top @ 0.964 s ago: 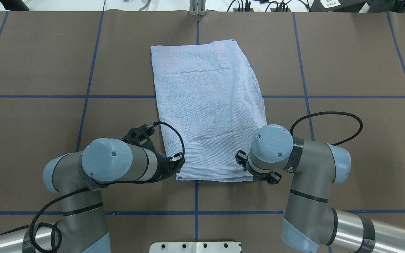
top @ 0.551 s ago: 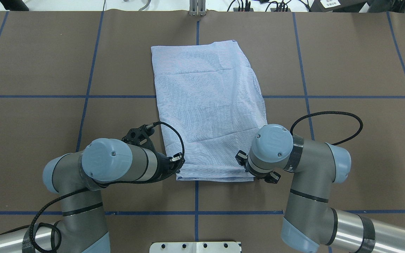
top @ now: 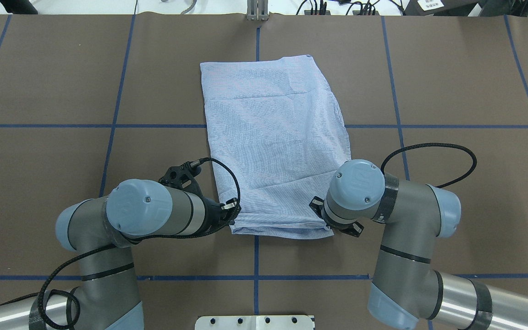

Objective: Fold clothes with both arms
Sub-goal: 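Grasp the near shirt edge with the right gripper while the left holds, then lift the near shirt edge with both grippers toward the robot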

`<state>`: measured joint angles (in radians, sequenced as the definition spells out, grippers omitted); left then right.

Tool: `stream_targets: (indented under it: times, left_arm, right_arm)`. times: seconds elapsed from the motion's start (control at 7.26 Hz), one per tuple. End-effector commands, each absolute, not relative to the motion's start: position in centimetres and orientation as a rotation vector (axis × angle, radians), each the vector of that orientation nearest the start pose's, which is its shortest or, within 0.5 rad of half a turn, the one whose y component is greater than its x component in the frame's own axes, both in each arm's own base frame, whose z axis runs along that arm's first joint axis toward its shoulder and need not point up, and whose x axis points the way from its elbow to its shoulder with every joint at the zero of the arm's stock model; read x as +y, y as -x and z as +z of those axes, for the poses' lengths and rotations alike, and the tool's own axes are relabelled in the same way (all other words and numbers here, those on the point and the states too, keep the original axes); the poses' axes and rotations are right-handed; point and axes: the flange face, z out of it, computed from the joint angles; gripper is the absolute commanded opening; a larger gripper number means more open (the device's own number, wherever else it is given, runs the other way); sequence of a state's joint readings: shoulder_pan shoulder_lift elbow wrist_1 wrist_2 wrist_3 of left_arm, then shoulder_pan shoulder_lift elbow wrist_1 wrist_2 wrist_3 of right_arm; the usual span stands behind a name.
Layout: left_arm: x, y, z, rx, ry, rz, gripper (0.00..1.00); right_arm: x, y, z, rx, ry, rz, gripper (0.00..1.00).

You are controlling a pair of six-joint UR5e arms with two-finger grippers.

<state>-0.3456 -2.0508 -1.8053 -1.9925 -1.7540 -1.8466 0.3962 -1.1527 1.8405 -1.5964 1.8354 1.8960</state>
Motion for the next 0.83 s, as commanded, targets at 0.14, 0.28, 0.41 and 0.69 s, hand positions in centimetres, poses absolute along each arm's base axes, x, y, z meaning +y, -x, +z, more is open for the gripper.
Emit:
stream_targets:
  times: [0.14, 0.28, 0.41, 0.69]
  left_arm:
    - [-31.6, -53.9, 22.1, 1.176, 0.128, -0.436, 0.00]
    - [-31.0, -53.0, 21.0, 1.199, 0.147, -0.418, 0.00]
    - [-30.2, -51.3, 19.3, 1.210, 0.164, -0.405, 0.00]
    - [-26.8, -46.9, 14.9, 1.210, 0.194, -0.389, 0.00]
  right_arm:
    - [-32.8, 50.5, 29.2, -0.686, 0.236, 0.602, 0.00]
    - [-32.6, 50.4, 29.0, -0.690, 0.246, 0.597, 0.00]
    - [-32.4, 50.1, 28.5, -0.701, 0.254, 0.591, 0.00]
    - [-28.7, 47.4, 25.3, -0.718, 0.346, 0.532, 0.00]
